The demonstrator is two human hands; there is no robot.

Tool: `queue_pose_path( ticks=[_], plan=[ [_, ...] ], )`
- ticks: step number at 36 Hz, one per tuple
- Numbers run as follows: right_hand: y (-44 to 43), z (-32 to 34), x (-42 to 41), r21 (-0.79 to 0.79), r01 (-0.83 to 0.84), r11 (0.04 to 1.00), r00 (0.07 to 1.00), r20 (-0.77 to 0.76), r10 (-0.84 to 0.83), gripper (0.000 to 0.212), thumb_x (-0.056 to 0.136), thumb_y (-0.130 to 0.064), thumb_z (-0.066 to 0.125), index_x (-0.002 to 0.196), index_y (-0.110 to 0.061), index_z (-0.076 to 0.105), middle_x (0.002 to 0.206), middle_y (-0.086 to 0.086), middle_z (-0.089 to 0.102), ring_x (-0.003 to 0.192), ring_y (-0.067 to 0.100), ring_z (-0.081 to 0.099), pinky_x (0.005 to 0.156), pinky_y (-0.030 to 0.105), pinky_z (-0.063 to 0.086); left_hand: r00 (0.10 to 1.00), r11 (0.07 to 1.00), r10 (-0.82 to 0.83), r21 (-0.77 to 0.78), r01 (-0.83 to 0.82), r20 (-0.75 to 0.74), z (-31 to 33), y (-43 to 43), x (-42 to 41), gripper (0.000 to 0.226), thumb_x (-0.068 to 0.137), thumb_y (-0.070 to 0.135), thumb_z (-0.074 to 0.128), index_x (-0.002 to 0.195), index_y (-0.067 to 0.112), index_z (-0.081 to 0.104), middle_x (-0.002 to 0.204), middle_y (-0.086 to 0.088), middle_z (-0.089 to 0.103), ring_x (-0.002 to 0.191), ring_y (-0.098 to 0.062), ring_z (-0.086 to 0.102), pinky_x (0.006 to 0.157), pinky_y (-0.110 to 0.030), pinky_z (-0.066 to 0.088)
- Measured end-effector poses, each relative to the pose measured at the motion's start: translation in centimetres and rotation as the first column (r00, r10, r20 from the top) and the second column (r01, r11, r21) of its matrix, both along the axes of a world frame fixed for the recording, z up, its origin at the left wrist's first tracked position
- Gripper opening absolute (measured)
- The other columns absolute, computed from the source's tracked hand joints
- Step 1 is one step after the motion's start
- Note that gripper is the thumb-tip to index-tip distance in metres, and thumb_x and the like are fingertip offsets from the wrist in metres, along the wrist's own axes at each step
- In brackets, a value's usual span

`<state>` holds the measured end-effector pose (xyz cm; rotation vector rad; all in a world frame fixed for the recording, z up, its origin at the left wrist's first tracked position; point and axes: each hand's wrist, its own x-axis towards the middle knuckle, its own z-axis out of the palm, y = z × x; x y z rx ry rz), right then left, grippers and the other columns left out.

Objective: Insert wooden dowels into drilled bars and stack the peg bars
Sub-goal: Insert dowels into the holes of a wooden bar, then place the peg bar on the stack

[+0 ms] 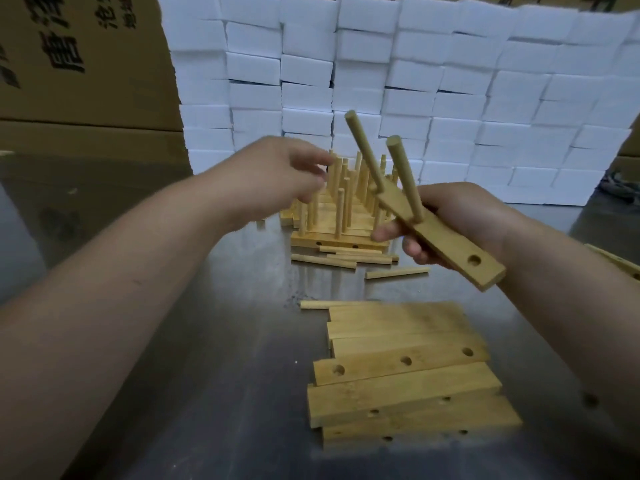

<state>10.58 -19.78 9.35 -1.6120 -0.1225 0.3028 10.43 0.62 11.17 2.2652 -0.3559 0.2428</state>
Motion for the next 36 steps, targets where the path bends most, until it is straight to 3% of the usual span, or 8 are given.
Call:
queue_pose_path(
  ticks=[3,7,12,17,20,25,29,36],
  plan=[
    [0.0,-0.1,0.2,0.010,-0.132,0.991,0.985,-0.108,0.133,0.027,0.099,-0.024,0.035,0.098,-0.009,0.057,0.074,0.017,0.071,0.031,0.013,0.046,0.034,0.015,0.039,0.987,0.983,-0.149,0.102,0.154,-0.056,-1.1,-0.7,0.0,0.048,0.082,0.027,0.067,0.123,0.047,0.051,0.108,0.025,0.059,0.087,0.003,0.058,0.072,-0.019,0.043],
    [-0.2,-0.2,0.4,0.074,-0.283,0.956,0.930,-0.224,0.293,0.026,0.096,-0.024,0.034,0.102,-0.010,0.056,0.076,0.019,0.071,0.029,0.011,0.047,0.032,0.014,0.039,0.967,0.964,-0.243,0.094,0.250,-0.077,-2.0,-1.4,0.1,0.031,0.080,0.026,0.070,0.082,0.054,0.060,0.079,0.035,0.062,0.077,0.013,0.057,0.070,-0.015,0.040],
    [-0.5,-0.2,0.7,0.200,-0.402,0.893,0.835,-0.320,0.448,0.036,0.081,-0.029,0.042,0.106,-0.008,0.056,0.078,0.017,0.072,0.032,0.010,0.053,0.032,0.015,0.043,0.975,0.971,-0.222,0.089,0.221,0.002,-2.5,-1.3,0.8,0.016,0.077,0.029,0.072,0.088,0.040,0.066,0.083,0.017,0.066,0.078,0.001,0.061,0.078,-0.024,0.050],
    [-1.4,0.2,0.7,0.419,-0.376,0.826,0.794,-0.314,0.521,0.034,0.084,-0.023,0.058,0.100,0.005,0.069,0.087,0.026,0.070,0.042,0.017,0.063,0.038,0.022,0.051,0.977,0.977,-0.211,0.001,0.212,0.034,-2.4,-0.7,1.0,0.017,0.075,0.027,0.073,0.083,0.039,0.064,0.083,0.013,0.066,0.081,0.000,0.061,0.076,-0.019,0.047],
    [-1.6,-0.1,0.9,0.419,-0.179,0.890,0.889,-0.320,0.329,0.041,0.091,-0.026,0.045,0.098,0.010,0.063,0.083,0.027,0.069,0.041,0.020,0.063,0.037,0.022,0.050,0.988,0.988,-0.148,-0.047,0.150,0.044,-2.2,0.4,1.5,0.020,0.075,0.026,0.073,0.091,0.036,0.067,0.073,0.020,0.067,0.064,0.012,0.058,0.055,-0.004,0.041],
    [-0.6,-3.0,2.3,-0.184,0.183,0.966,0.980,0.108,-0.165,0.030,0.096,-0.012,0.034,0.104,0.002,0.059,0.073,0.010,0.071,0.054,0.017,0.062,0.049,0.022,0.050,0.999,0.997,-0.019,-0.073,0.021,0.027,-3.4,2.0,2.8,0.029,0.079,0.028,0.070,0.108,0.024,0.068,0.073,0.024,0.064,0.063,0.012,0.057,0.064,-0.011,0.040],
    [-0.4,-5.7,3.3,-0.812,0.249,0.528,0.883,0.414,0.220,0.037,0.098,-0.018,0.036,0.132,-0.020,0.051,0.141,0.000,0.046,0.128,0.019,0.042,0.102,0.028,0.032,0.998,0.991,0.051,-0.123,-0.054,-0.022,-5.2,2.5,3.9,0.016,0.081,0.028,0.068,0.097,0.030,0.070,0.066,0.029,0.065,0.065,0.016,0.058,0.059,-0.007,0.038],
    [0.3,-7.7,4.0,-0.962,0.112,0.250,0.846,0.224,0.484,0.051,0.102,-0.035,0.023,0.149,-0.018,0.018,0.158,-0.004,0.008,0.144,0.018,0.008,0.116,0.038,0.008,0.988,0.984,0.142,-0.105,-0.147,-0.054,-8.3,2.4,5.7,0.041,0.079,0.029,0.071,0.117,0.017,0.064,0.089,0.020,0.055,0.081,0.008,0.048,0.071,-0.008,0.030]
  ],
)
